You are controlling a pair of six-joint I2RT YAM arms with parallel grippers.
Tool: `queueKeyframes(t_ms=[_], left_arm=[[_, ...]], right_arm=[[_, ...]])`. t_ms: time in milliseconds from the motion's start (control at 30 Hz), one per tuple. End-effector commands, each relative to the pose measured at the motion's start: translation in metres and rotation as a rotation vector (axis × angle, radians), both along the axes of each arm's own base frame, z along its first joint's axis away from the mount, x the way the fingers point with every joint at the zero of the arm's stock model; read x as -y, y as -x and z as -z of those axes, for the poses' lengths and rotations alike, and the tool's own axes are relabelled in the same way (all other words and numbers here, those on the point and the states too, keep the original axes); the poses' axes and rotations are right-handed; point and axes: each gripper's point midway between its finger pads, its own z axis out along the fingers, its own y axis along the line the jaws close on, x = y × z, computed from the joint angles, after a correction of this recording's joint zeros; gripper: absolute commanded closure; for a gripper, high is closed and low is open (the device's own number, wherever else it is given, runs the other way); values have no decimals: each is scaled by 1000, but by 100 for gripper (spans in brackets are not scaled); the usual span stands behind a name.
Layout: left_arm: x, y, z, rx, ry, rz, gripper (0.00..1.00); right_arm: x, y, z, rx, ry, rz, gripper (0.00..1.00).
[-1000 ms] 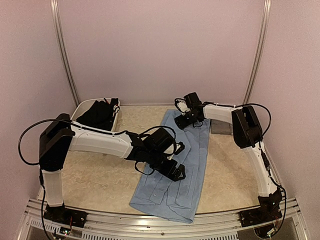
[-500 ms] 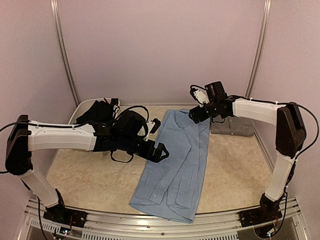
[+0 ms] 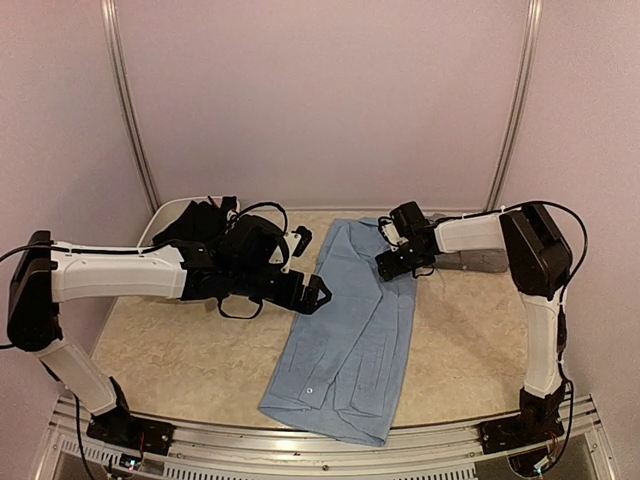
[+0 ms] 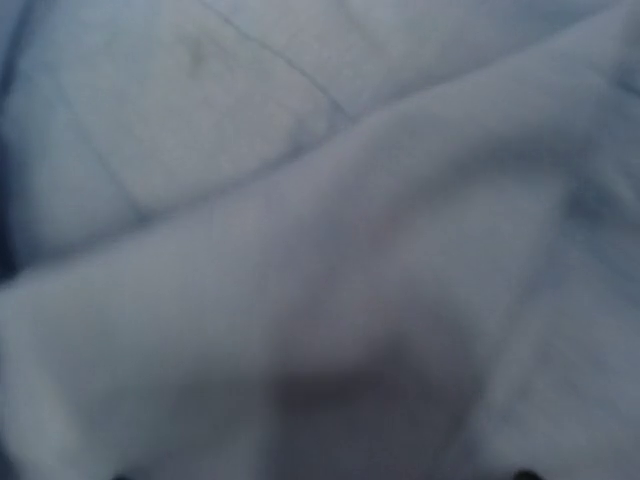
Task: Fold and stack the long sleeve shirts
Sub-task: Move the rectangle-folded shirt to the center of the board.
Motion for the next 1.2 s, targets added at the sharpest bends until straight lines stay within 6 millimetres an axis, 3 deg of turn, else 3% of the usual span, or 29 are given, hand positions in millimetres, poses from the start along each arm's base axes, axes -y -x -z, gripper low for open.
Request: queueKeyframes(t_ms=[0, 167, 400, 600, 767, 867, 967, 1000, 1033, 1067, 1167], left_arm=[[2, -1, 14, -2, -27, 2, 1], [-1, -4, 23, -17, -42, -22, 1], [-17, -4, 32, -23, -103, -85, 1], [-34, -6, 29, 5, -150, -151, 1], [-39, -8, 29, 26, -159, -179, 1], [-40, -11, 36, 52, -177, -174, 1], [-44, -11, 42, 50, -193, -160, 1], [-44, -8, 44, 19, -182, -142, 1], [-42, -3, 46, -25, -162, -118, 1], [-44, 1, 50, -73, -145, -115, 1], [-42, 26, 60, -159, -107, -56, 1]], right_arm=[[-15, -23, -1, 24, -40, 14, 21], [-33, -41, 13, 10, -70, -27, 21], [-53, -83, 27, 13, -70, -67, 21], [-55, -122, 33, 24, -81, -68, 22], [-47, -151, 22, 115, -100, -61, 20], [-44, -160, -11, 191, -123, -86, 18], [-42, -148, -62, 281, -140, -115, 16], [-37, -130, -65, 275, -128, -127, 16], [-37, -122, -98, 336, -137, -132, 15], [-30, -98, -93, 315, -122, -138, 15], [-17, -37, -129, 348, -98, -131, 15]])
